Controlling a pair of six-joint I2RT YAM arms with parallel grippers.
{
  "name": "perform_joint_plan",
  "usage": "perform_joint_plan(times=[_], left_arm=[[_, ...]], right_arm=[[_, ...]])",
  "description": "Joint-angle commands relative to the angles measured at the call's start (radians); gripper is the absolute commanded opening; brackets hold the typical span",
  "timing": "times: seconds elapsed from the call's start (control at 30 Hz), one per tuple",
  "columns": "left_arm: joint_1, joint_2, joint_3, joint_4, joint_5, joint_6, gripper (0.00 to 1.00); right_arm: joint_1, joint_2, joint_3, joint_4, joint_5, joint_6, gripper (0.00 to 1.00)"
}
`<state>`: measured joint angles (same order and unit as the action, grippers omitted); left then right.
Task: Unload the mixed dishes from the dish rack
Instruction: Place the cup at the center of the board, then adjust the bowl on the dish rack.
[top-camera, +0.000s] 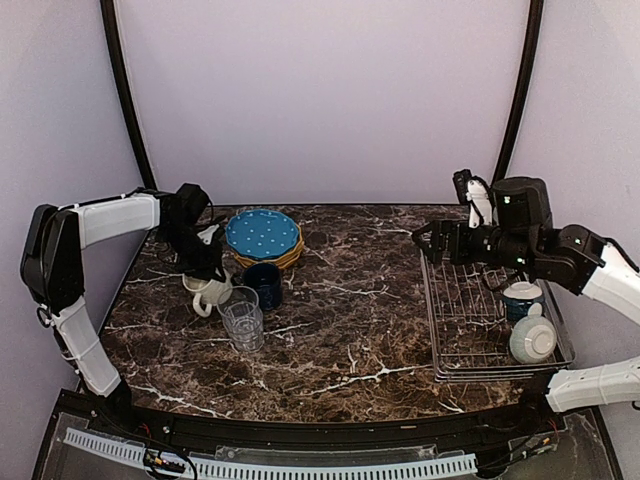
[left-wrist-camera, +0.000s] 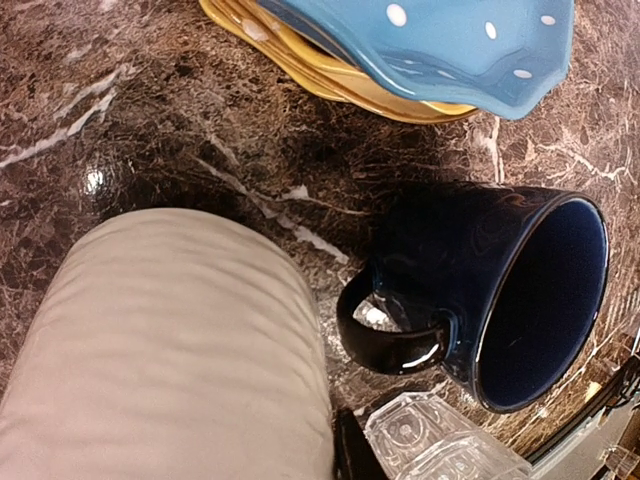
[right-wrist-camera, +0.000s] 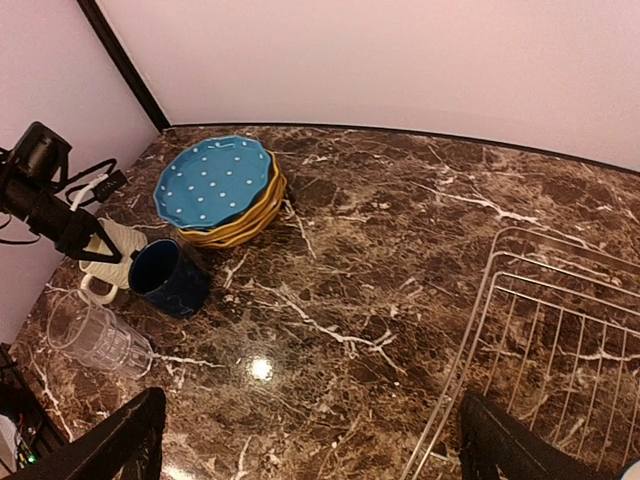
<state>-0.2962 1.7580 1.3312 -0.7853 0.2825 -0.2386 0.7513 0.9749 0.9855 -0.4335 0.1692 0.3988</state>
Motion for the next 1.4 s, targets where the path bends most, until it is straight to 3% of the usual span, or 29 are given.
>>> perform_joint_plan(times=[0.0, 0.2, 0.4, 0.83, 1.0, 1.1, 1.37], left_arm=[[-0.01, -0.014, -0.011, 0.031, 0.027, 0.016, 0.14], [-0.011, -0.017, -0.019, 0.034, 0.021, 0.031, 0.2], [-0.011, -0.072, -0.022, 0.036, 0.005, 0.047, 0.28], [-0.011, -0.281, 0.052, 0.047, 0.046, 0.042, 0.49], [-0.017, -0.402, 0.054, 0.241, 0.241, -0.069, 0.67], [-0.02, -0.434, 0.02, 0.366, 0.342, -0.108, 0.7], [-0.02, -0.457, -0.1, 0.492, 0.37, -0.058, 0.74]], right_arm=[[-0.009, 0.0, 0.035, -0.161, 0.126, 0.046, 0.99], [-0.073, -0.016, 0.047, -0.294, 0.168, 0.123, 0.99], [-0.319, -0.006, 0.048, -0.454, 0.095, 0.205, 0.99], [-0.687, -0.02, -0.014, -0.496, 0.034, 0.331, 0.99], [-0.845, -0.018, -0.058, -0.442, -0.076, 0.328, 0.99], [-0.905, -0.018, -0.08, -0.432, -0.114, 0.334, 0.99], [-1.04, -0.04, -0.19, -0.375, -0.238, 0.352, 0.99]])
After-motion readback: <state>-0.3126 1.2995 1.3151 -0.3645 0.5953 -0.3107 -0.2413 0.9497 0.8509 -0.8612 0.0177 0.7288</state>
